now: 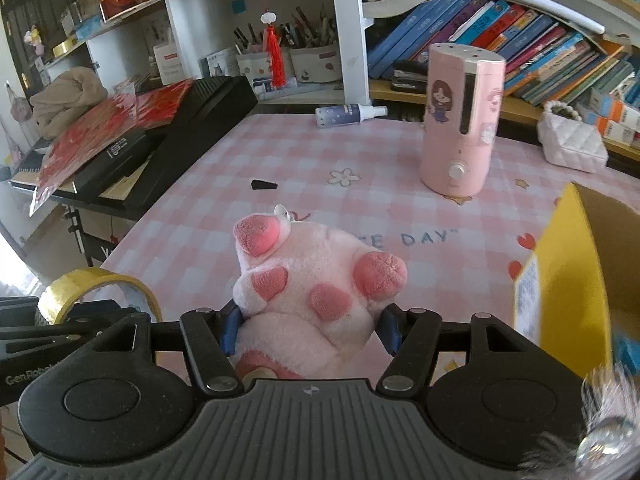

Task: Organize objects
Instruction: 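Carry the yellow tape roll and pink pig toward the yellow box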

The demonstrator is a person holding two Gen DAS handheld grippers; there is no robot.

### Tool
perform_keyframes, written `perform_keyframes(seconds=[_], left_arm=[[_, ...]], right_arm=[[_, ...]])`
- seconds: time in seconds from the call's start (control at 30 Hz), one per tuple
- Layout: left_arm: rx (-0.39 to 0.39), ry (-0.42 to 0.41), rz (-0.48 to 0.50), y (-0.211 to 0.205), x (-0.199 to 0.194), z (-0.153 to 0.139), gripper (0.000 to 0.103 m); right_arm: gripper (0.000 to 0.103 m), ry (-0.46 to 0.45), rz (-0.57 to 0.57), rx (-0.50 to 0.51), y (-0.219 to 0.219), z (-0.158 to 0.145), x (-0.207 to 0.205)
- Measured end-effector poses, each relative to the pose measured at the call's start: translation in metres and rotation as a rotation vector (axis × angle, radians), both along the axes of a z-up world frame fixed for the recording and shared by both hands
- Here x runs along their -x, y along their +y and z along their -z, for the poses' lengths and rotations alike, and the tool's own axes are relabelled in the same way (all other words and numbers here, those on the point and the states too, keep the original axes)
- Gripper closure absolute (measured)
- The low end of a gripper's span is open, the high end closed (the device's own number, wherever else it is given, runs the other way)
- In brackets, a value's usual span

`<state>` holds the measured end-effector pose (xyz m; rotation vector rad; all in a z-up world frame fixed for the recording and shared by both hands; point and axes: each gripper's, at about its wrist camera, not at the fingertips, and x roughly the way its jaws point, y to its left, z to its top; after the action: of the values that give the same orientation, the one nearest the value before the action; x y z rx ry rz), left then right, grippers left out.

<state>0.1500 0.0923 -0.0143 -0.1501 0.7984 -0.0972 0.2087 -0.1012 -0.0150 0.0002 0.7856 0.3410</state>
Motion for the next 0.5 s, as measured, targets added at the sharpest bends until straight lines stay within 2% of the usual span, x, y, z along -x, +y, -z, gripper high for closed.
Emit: perform_keyframes(seconds=[0.33,0.5], left_arm=[[0.009,-0.073,0.042,-0.004,0.055,-0.017,0.084],[0.007,-0.076,0.06,-0.003,0.078,-0.017,0.084]], right_arm=[[0.042,-0.039,0.055,0.006,-0.017,-0.015,0.062],[0.042,-0.059,0.069,0.004,-0.017,-0.02,0.091]])
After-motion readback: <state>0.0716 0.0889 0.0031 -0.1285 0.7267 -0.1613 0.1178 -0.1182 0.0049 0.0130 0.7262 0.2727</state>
